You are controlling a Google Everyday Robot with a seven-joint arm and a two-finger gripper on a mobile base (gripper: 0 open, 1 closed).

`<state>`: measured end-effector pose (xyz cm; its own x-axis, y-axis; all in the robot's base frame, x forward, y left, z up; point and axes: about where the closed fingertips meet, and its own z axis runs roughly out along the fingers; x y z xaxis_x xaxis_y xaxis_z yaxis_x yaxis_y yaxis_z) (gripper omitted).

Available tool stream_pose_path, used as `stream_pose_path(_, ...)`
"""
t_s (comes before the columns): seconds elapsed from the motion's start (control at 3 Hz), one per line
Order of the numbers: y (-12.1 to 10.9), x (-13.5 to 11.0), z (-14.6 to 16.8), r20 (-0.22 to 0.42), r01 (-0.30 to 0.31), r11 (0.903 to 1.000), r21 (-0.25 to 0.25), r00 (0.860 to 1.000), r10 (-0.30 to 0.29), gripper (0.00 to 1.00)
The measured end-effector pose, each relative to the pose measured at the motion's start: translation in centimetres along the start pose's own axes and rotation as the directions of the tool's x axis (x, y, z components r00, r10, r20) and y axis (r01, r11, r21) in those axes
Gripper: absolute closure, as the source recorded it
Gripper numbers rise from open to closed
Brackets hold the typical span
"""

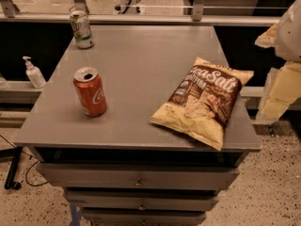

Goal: Pick brown chip bag

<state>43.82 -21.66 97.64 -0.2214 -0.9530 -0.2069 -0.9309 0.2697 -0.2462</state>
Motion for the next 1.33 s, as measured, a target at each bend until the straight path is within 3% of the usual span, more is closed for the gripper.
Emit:
stream_pose_path(0.33,0.0,0.0,0.0,0.0,0.0,1.0,0.0,1.0,0.0,0.0)
stream_pose_path(1.0,0.4,-1.5,4.1,0.151,0.014,0.999,-0.042,0.989,-0.007,0.0)
stream_pose_path(1.33,0.6,-3.3,6.1,0.193,-0.019,0.9964,-0.082,0.981,0.035,0.0)
